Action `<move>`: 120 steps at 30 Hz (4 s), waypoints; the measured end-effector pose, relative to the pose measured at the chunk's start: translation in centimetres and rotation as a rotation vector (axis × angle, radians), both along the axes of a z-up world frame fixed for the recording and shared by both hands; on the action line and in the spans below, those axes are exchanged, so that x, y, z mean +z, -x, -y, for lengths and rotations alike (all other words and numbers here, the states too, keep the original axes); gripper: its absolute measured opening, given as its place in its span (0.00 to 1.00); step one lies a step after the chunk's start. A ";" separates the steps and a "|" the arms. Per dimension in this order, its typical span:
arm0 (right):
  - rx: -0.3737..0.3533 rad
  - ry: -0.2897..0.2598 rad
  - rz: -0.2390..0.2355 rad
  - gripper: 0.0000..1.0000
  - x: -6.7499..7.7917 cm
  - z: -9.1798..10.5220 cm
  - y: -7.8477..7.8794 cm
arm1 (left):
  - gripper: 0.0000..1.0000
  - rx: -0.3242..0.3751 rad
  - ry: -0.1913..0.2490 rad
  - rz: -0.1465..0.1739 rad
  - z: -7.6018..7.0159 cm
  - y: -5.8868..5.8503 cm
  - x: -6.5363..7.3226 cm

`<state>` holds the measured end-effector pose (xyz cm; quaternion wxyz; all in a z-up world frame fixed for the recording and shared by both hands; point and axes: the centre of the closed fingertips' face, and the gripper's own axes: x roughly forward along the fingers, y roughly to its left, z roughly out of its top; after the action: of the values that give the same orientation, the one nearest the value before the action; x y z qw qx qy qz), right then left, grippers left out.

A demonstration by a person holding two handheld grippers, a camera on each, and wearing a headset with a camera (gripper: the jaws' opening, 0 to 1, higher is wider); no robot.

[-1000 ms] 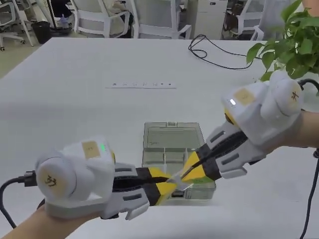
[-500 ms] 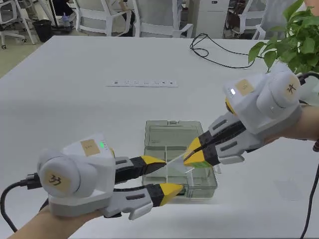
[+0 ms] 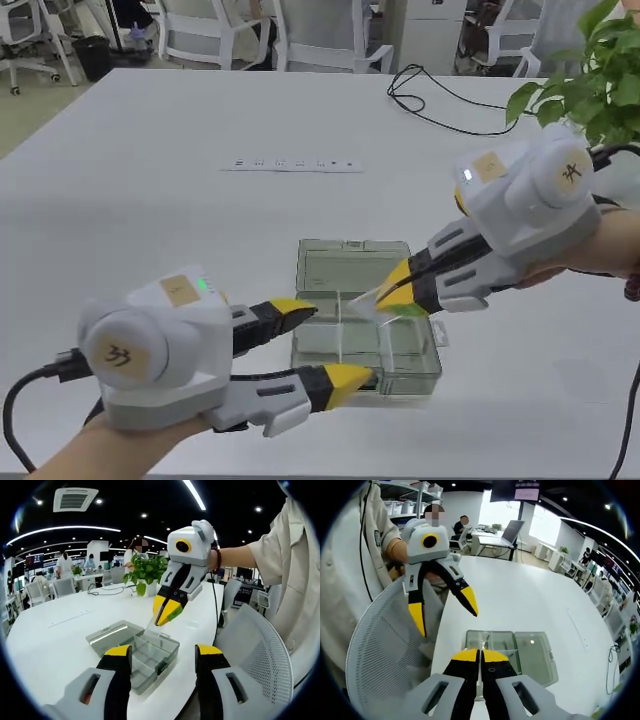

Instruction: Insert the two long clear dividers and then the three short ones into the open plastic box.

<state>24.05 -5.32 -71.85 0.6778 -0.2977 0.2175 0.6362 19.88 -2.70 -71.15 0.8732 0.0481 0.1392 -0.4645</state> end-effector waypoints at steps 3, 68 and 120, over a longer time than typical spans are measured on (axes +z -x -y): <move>-0.027 0.003 0.000 0.02 -0.3 0.2 -0.6 | 0.56 0.010 0.002 -0.005 -0.1 -0.2 -0.1; -0.023 0.141 -0.011 0.02 -5.7 -0.9 -2.9 | 0.80 0.067 -0.024 -0.044 -1.1 -1.6 -1.0; 0.002 0.473 -0.082 0.02 -11.6 -1.2 -3.0 | 0.80 0.070 -0.039 -0.037 -1.1 -1.2 -1.2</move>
<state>27.09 -4.11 -83.45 0.5793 -0.4223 0.3872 0.5798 21.04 -1.55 -72.33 0.8851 0.0517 0.1663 -0.4317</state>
